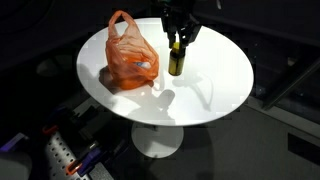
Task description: Remove the yellow and brown bottle from the plastic bag and put it on the table
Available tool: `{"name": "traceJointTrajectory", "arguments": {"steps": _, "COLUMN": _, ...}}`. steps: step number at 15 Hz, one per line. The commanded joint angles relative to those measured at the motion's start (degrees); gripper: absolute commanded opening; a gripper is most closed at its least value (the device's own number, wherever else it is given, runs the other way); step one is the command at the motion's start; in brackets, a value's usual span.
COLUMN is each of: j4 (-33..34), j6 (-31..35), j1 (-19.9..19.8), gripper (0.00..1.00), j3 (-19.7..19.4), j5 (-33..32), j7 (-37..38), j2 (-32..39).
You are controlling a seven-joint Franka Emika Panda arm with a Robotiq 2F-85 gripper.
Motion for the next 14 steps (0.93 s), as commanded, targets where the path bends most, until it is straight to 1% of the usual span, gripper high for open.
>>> {"name": "traceJointTrajectory", "arguments": {"steps": 1, "j4": 0.81, "j6": 1.29, "j1": -0.37, "gripper": 0.2, "j3": -0.4, "j5": 1.14, "j7": 0.62, "j2": 2.59}}
{"name": "traceJointTrajectory", "arguments": {"steps": 7, "j4": -0.82, "j6": 3.73, "j1": -0.25, "gripper": 0.2, "j3": -0.93, "j5": 0.38, "j7": 1.71, "j2": 6.12}}
{"name": "traceJointTrajectory", "arguments": {"steps": 12, "j4": -1.89, "j6": 7.15, "j1": -0.14, "gripper": 0.2, "j3": -0.99, "j5": 0.72, "j7": 1.39, "j2": 8.19}}
{"name": "traceJointTrajectory", "arguments": {"steps": 13, "j4": -2.09, "j6": 7.62, "j1": -0.1, "gripper": 0.31, "j3": -0.98, "j5": 0.74, "j7": 1.29, "j2": 8.15}}
{"name": "traceJointTrajectory", "arguments": {"steps": 14, "j4": -2.56, "j6": 7.87, "j1": -0.17, "gripper": 0.7, "j3": -0.85, "j5": 1.14, "j7": 0.72, "j2": 7.43}}
